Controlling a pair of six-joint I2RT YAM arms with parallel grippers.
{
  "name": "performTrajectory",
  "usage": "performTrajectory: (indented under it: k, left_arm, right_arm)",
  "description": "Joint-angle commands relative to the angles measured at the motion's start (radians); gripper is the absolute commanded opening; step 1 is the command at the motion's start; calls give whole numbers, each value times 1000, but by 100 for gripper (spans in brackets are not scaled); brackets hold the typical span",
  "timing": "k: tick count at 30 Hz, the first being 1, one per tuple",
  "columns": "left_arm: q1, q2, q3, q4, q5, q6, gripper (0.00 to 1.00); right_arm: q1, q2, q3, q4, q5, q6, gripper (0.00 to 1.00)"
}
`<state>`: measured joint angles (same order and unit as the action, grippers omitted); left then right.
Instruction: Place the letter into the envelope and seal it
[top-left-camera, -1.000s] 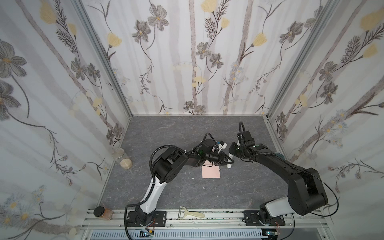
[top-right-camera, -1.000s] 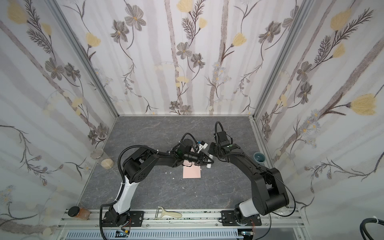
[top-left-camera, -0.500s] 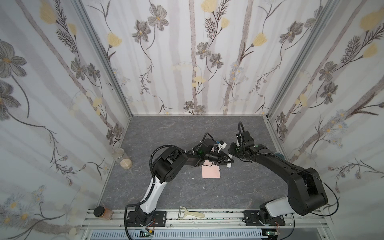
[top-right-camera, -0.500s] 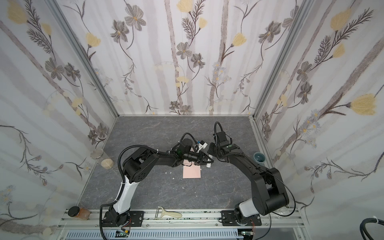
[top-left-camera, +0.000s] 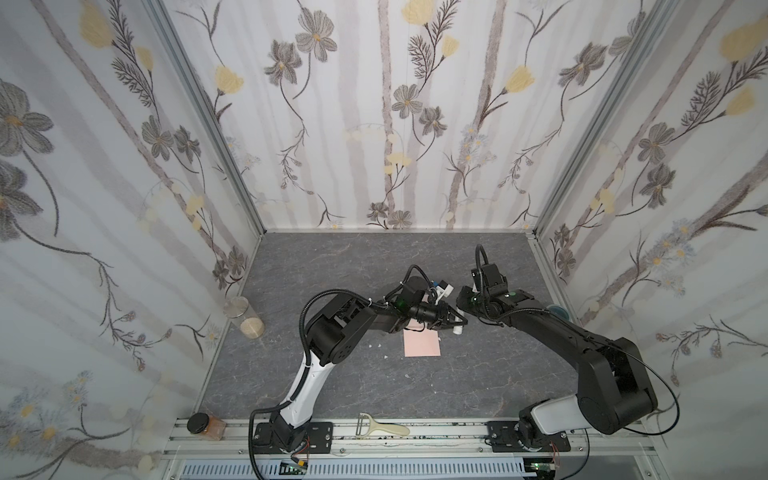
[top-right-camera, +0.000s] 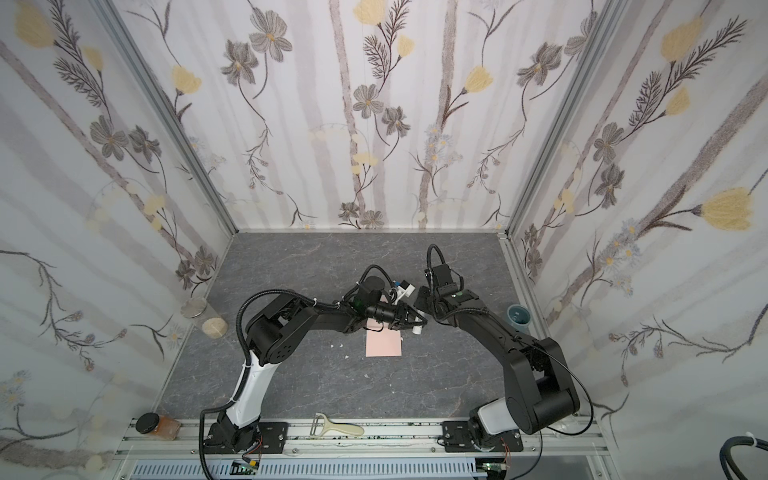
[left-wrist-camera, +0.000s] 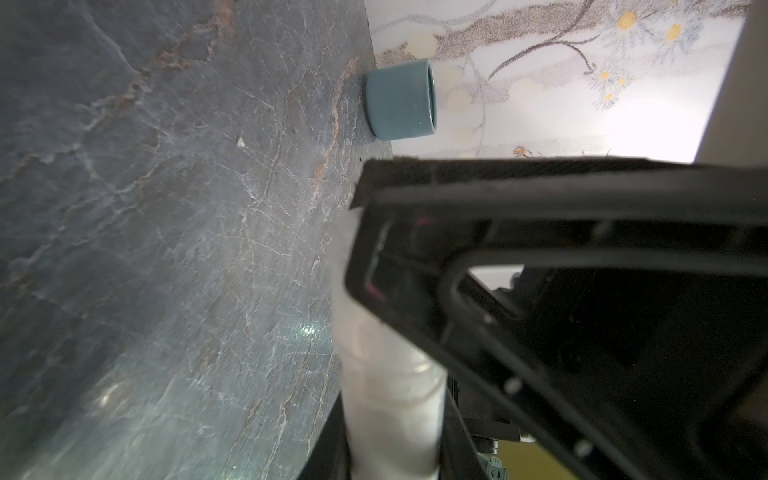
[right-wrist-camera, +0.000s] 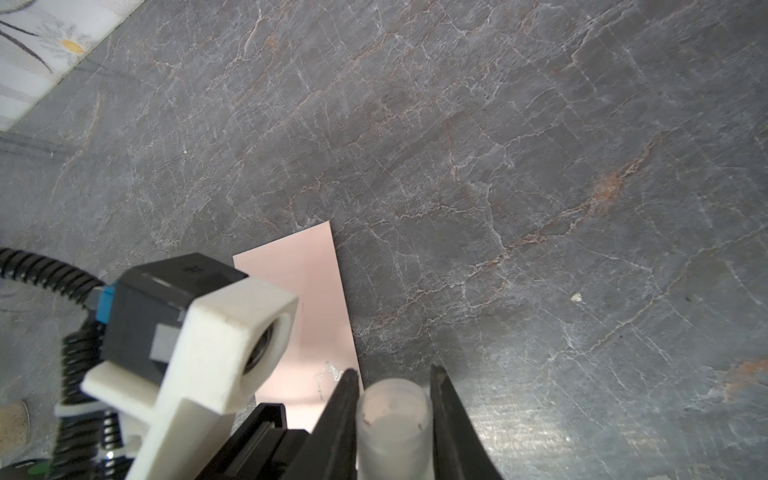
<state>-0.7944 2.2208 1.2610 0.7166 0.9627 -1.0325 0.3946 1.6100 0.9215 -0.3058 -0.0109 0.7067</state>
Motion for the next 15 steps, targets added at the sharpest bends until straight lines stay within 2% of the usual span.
performTrajectory:
  k: [1, 15]
  left_arm:
    - [7, 2, 14, 62, -30, -13, 0]
    - [20, -2, 22, 69, -41, -15, 0]
  right_arm:
    - [8, -7, -8, -3, -32, 20, 27]
    - [35, -41, -26, 1, -38, 40, 26]
